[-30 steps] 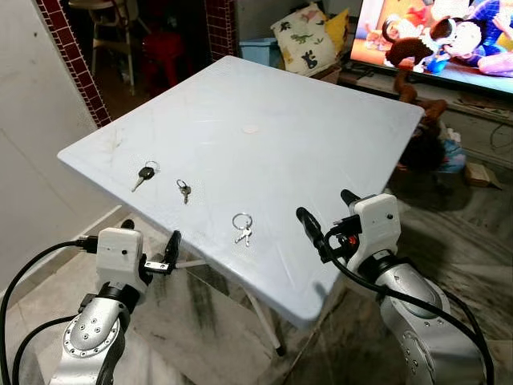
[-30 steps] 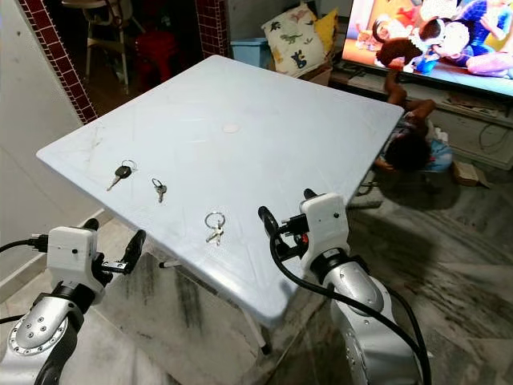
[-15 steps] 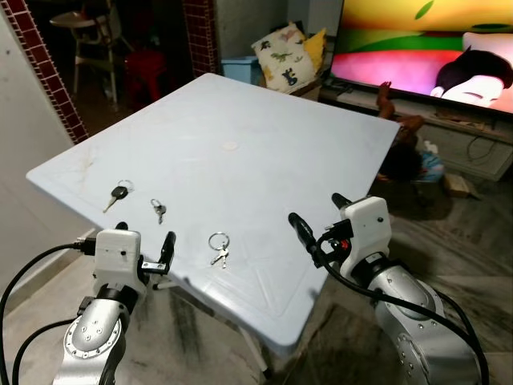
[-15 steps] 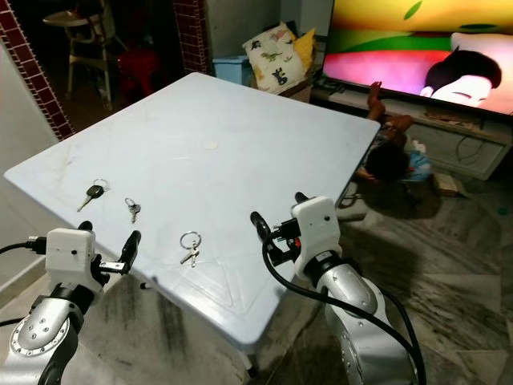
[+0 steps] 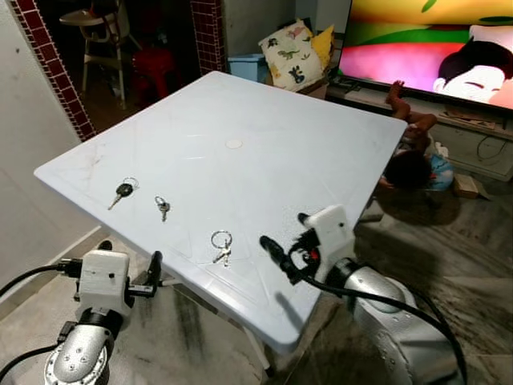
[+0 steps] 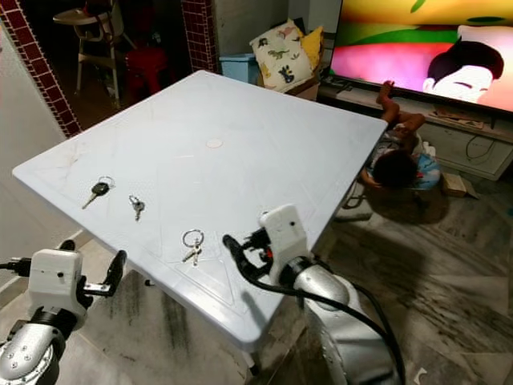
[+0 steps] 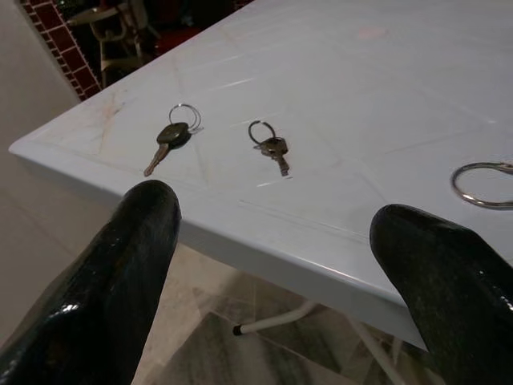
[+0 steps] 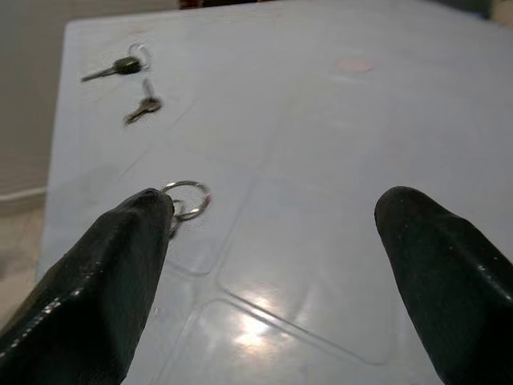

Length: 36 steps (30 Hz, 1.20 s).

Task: Hang keys on a hook

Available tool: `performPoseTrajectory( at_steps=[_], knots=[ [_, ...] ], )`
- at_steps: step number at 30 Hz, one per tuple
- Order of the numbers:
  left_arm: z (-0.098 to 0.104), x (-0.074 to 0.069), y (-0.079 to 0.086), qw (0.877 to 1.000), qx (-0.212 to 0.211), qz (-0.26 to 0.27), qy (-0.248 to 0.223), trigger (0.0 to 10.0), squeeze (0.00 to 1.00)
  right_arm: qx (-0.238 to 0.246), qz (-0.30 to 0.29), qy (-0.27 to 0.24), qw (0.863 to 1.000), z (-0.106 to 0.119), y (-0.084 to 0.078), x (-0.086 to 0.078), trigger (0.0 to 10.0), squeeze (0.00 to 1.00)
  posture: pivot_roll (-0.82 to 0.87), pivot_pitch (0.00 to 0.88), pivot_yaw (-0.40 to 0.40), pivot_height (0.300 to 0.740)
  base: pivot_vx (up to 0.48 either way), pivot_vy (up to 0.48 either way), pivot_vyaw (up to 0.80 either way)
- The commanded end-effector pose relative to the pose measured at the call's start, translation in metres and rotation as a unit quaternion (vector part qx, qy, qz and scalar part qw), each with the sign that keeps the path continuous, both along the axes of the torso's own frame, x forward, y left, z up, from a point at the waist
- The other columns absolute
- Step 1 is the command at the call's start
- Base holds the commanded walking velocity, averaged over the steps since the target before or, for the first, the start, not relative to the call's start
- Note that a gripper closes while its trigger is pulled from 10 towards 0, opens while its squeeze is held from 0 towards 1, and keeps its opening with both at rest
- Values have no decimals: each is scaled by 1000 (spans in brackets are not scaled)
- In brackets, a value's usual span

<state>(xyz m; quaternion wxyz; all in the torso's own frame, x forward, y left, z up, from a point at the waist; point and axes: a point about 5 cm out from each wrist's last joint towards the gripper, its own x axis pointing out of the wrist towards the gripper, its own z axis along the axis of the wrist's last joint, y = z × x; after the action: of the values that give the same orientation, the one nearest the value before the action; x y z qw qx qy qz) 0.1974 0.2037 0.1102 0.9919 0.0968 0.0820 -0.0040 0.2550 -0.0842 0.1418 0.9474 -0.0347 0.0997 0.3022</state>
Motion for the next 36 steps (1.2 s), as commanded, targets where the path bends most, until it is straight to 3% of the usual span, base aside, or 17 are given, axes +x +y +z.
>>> performPoseTrajectory(
  at_steps=[1,9,18,32,36],
  knots=[
    [5,-4,-2,1000,8,-17,-2,10000,0,0,6,1,1000,1,10,8,10000,0,132,22,41,740,0,0,0],
    [9,-8,0,1000,-3,-2,-4,10000,0,-3,10,-1,1000,-3,20,18,10000,0,166,25,25,740,0,0,0],
    [6,-2,0,1000,-11,13,6,10000,0,-16,-6,5,1000,-8,10,21,10000,0,146,28,23,740,0,-78,0],
    [6,8,0,1000,-9,7,8,10000,0,-21,-38,-6,999,-5,-1,23,10000,0,125,17,38,740,0,471,0],
    [8,9,0,1000,-3,1,-1,10000,0,-24,-45,-14,999,-3,-3,24,10000,0,126,14,41,740,0,0,0]
  ],
)
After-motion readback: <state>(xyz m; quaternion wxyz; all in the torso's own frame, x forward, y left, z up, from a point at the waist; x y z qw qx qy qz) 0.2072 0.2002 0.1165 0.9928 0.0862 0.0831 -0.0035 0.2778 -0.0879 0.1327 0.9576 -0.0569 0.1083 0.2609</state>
